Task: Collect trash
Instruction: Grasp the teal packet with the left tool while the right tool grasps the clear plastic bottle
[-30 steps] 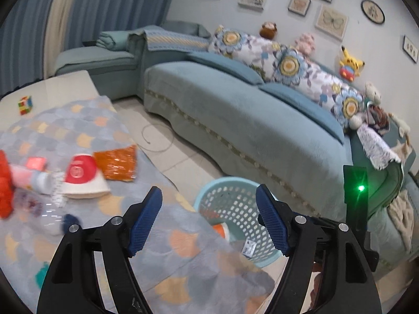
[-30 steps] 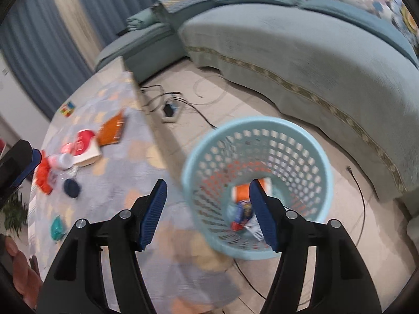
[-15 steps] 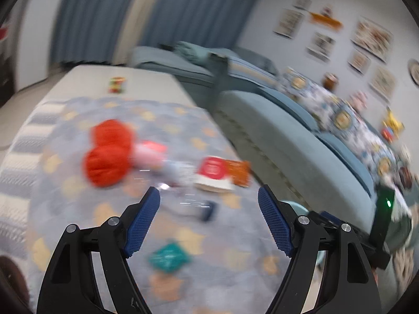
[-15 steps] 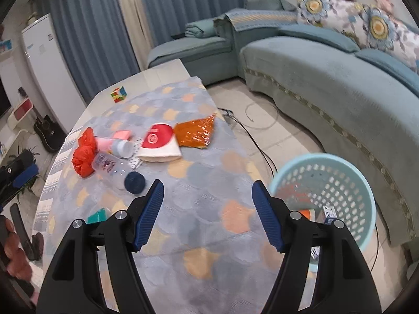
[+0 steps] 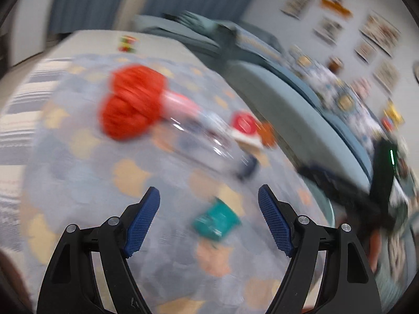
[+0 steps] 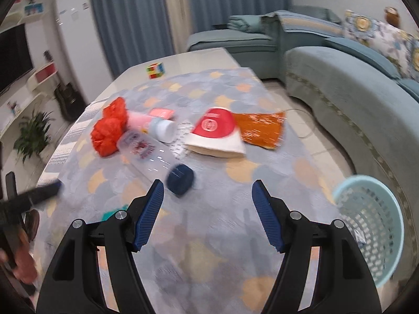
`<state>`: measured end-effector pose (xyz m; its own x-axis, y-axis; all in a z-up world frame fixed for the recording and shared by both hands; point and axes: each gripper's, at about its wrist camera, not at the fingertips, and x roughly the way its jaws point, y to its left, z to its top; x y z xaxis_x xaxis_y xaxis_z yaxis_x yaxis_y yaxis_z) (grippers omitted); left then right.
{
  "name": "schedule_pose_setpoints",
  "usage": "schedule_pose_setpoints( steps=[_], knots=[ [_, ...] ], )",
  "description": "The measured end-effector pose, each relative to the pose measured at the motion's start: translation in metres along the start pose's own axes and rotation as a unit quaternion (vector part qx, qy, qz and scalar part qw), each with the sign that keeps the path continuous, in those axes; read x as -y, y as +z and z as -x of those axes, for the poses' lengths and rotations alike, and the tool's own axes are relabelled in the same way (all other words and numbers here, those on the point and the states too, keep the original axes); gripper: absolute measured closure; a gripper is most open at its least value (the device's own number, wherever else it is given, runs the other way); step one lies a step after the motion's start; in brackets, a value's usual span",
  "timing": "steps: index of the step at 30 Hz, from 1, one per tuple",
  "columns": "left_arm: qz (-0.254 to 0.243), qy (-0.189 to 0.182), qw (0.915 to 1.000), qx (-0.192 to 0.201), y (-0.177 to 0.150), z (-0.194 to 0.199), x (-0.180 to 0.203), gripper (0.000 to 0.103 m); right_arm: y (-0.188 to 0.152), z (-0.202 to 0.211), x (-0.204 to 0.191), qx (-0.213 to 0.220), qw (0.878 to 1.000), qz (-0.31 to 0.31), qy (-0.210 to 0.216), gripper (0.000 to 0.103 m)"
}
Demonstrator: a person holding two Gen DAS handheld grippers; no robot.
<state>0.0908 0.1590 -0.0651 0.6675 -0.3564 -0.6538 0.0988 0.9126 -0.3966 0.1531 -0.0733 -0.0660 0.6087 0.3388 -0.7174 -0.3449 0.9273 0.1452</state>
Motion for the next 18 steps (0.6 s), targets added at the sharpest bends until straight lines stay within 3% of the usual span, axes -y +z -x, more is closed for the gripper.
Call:
schedule_pose_setpoints(
  steps=[5,10,18],
  knots=[
    [-0.064,-0.002,0.9967,-0.05,-0.02,-0.045,0.012,0.027,0.019,-0.029,-0.023,-0.013,0.998,0.045,0.032,0.037],
    [-0.077,-0.008,0.9936,-0.082,-0.023,-0.076,0.012,0.027,0.028,-0.064,-0.041,-0.034,0.995,0.081,0.053,0.037],
    [-0.114,-0.003,0.99,-0.084,-0.023,-0.084,0.023,0.028,0.03,-0.107,-0.051,-0.072,0.989,0.095,0.084,0.037]
  ],
)
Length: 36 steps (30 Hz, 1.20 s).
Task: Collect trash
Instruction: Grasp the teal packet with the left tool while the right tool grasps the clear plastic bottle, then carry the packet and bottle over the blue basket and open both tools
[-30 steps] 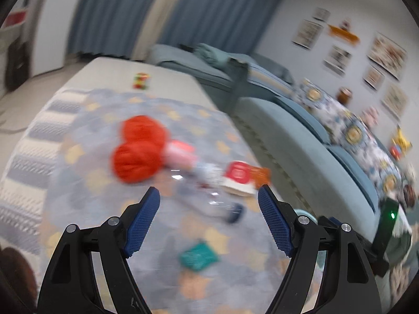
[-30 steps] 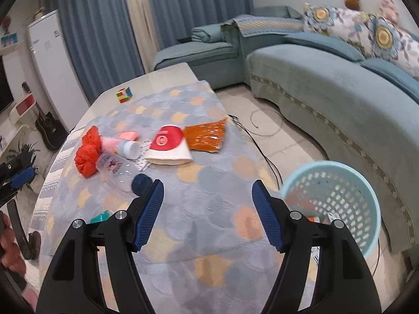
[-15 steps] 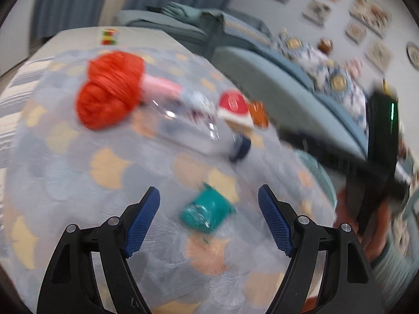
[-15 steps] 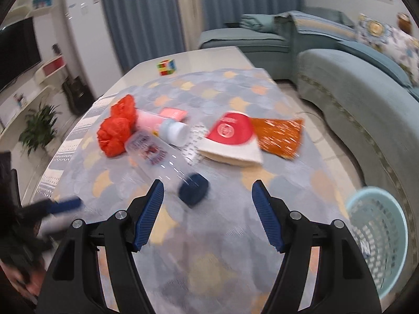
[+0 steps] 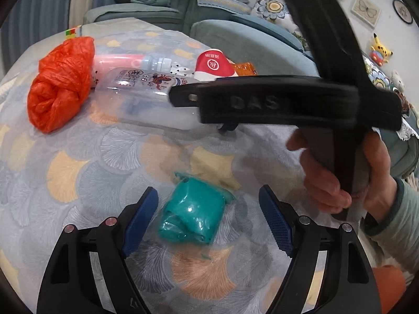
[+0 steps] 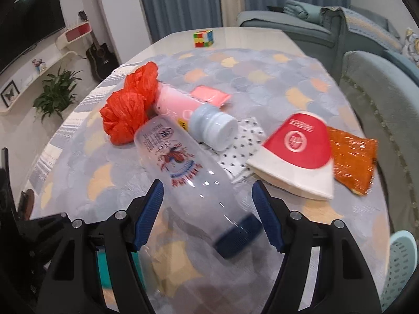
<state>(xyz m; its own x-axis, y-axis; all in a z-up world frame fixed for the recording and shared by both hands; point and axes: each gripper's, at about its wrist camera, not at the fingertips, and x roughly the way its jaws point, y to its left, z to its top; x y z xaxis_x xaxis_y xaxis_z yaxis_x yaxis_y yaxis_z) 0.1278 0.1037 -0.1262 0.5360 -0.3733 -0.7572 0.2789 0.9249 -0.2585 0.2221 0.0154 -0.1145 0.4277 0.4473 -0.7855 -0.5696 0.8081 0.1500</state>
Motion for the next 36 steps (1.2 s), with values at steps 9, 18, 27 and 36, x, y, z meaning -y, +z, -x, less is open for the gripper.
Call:
schedule_pose_setpoints(
  steps=[9,18,27,36],
  knots=[
    [0.025,0.009,0.9996,0.005,-0.007,0.009,-0.009,0.064,0.007,-0.027,-0.026,-0.044,0.997,0.054,-0.02,0.038],
    [0.043,0.024,0.9986,0.021,-0.014,0.02,-0.009,0.067,-0.005,-0.006,-0.045,-0.026,0.997,0.067,-0.041,0.044],
    [0.057,0.031,0.9964,0.054,-0.01,0.049,0.0,0.068,-0.014,0.066,-0.025,0.039,0.998,0.024,-0.034,0.044],
    [0.013,0.013,0.9953,0.095,0.028,0.073,0.061,0.068,-0.034,0.167,0.034,0.114,0.99,-0.047,-0.071,0.044]
  ],
)
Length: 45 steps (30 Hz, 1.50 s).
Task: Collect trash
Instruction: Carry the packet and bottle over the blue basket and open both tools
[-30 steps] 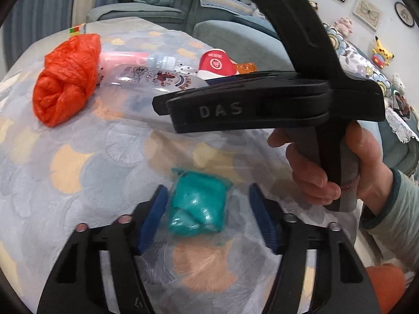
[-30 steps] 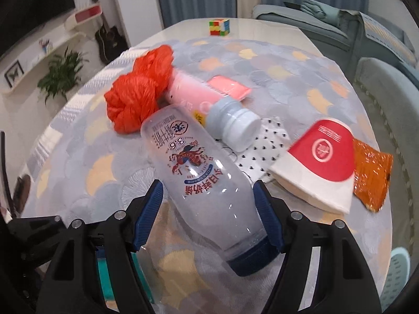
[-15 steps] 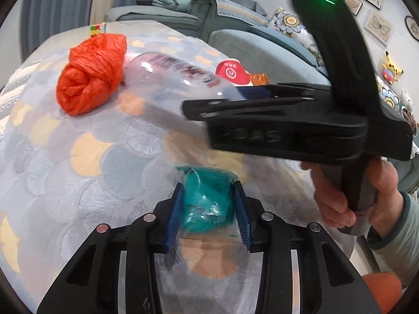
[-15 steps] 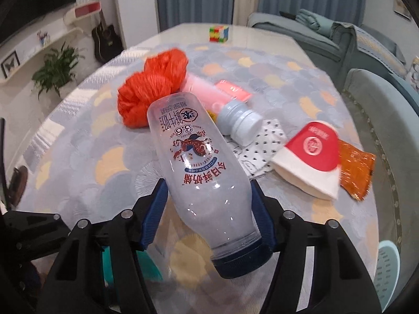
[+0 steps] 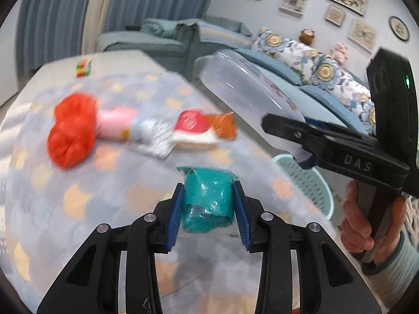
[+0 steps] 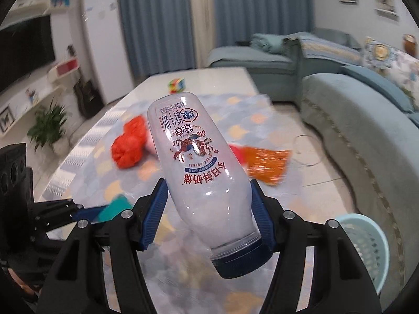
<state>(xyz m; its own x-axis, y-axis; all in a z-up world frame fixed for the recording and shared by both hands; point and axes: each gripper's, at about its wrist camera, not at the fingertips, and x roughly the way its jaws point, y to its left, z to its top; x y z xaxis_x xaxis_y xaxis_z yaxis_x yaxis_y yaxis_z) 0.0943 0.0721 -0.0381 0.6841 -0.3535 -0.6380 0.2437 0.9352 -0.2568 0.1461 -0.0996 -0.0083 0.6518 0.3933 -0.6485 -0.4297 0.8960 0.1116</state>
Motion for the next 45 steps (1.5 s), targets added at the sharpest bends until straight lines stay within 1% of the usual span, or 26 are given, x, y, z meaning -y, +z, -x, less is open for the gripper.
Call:
schedule_pose_setpoints(
  steps=[6,11,13,16,19,22,27,30,32,35,38,42,44,45],
  knots=[
    [-0.036,-0.029,0.9987,0.02,0.034,-0.007,0.066,0.068,-0.007,0.058,0.068,0.036,0.997,-0.048,-0.052,0.044],
    [-0.051,-0.057,0.9969,0.018,0.057,-0.032,0.114,0.068,-0.026,0.086,0.132,0.041,0.99,-0.099,-0.096,0.044],
    [-0.049,-0.07,0.9962,0.013,0.063,-0.044,0.13,0.068,-0.038,0.09,0.159,0.036,0.985,-0.122,-0.113,0.044],
    [-0.046,-0.089,0.995,-0.005,0.069,-0.074,0.155,0.068,-0.057,0.091,0.192,0.024,0.979,-0.15,-0.138,0.044],
    [-0.047,-0.098,0.9938,-0.023,0.068,-0.102,0.176,0.068,-0.075,0.085,0.215,0.007,0.973,-0.171,-0.154,0.044],
    [-0.046,-0.104,0.9925,-0.043,0.061,-0.13,0.192,0.068,-0.096,0.072,0.237,-0.019,0.966,-0.191,-0.173,0.044],
    [-0.04,-0.1,0.991,-0.08,0.045,-0.17,0.198,0.068,-0.127,0.055,0.261,-0.05,0.955,-0.229,-0.182,0.044],
    [-0.019,-0.109,0.9885,-0.103,0.039,-0.19,0.193,0.068,-0.145,0.05,0.274,-0.06,0.948,-0.256,-0.178,0.044],
    [-0.016,-0.113,0.9871,-0.113,0.034,-0.199,0.193,0.068,-0.154,0.046,0.275,-0.066,0.946,-0.265,-0.177,0.044],
    [-0.032,-0.108,0.986,-0.123,0.027,-0.21,0.201,0.068,-0.164,0.035,0.276,-0.086,0.942,-0.275,-0.172,0.044],
    [-0.036,-0.114,0.9841,-0.131,0.024,-0.216,0.207,0.068,-0.171,0.028,0.283,-0.103,0.935,-0.292,-0.175,0.043],
    [-0.049,-0.125,0.9818,-0.134,0.021,-0.217,0.214,0.067,-0.182,0.031,0.294,-0.119,0.923,-0.324,-0.17,0.042],
    [-0.047,-0.136,0.9804,-0.135,0.02,-0.215,0.216,0.063,-0.187,0.035,0.297,-0.123,0.919,-0.337,-0.167,0.042],
    [-0.045,-0.142,0.9798,-0.133,0.02,-0.213,0.217,0.054,-0.188,0.038,0.297,-0.122,0.918,-0.34,-0.166,0.042]
  ],
)
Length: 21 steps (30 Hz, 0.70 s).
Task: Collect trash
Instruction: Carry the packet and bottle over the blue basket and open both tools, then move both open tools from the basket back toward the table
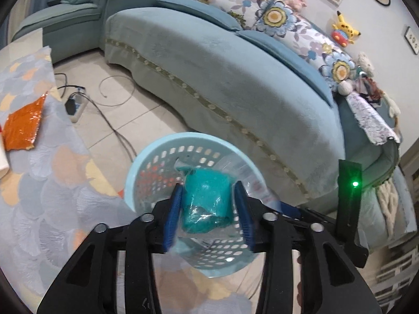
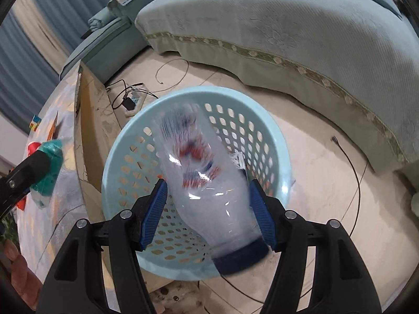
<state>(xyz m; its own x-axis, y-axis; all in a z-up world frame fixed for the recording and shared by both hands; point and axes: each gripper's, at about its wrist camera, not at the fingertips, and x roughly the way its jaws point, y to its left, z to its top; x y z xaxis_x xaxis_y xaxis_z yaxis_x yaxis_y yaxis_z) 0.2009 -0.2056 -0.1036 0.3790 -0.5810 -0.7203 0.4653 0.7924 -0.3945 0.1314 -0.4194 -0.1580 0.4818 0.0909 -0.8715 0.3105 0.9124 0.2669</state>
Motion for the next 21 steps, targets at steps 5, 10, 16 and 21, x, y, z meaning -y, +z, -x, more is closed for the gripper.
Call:
schedule_pose_setpoints(
  steps=[5,10,16,21],
  knots=[
    [-0.002,-0.019,0.9997,0.015,-0.002,0.014,0.005,0.04,-0.003,0.019,0.002,0.01,1.0,-0.006,0.003,0.039],
    [-0.012,-0.026,0.9992,0.028,-0.006,0.033,0.006,0.035,-0.01,0.036,-0.01,0.018,1.0,0.011,0.011,0.039],
    [-0.009,-0.039,0.9979,0.051,-0.007,0.069,-0.004,0.03,-0.016,0.062,-0.047,0.039,0.998,0.05,0.023,0.039],
    [0.007,-0.042,0.9949,0.092,-0.009,0.115,-0.019,0.026,-0.02,0.088,-0.099,0.068,0.991,0.107,0.038,0.038]
  ],
)
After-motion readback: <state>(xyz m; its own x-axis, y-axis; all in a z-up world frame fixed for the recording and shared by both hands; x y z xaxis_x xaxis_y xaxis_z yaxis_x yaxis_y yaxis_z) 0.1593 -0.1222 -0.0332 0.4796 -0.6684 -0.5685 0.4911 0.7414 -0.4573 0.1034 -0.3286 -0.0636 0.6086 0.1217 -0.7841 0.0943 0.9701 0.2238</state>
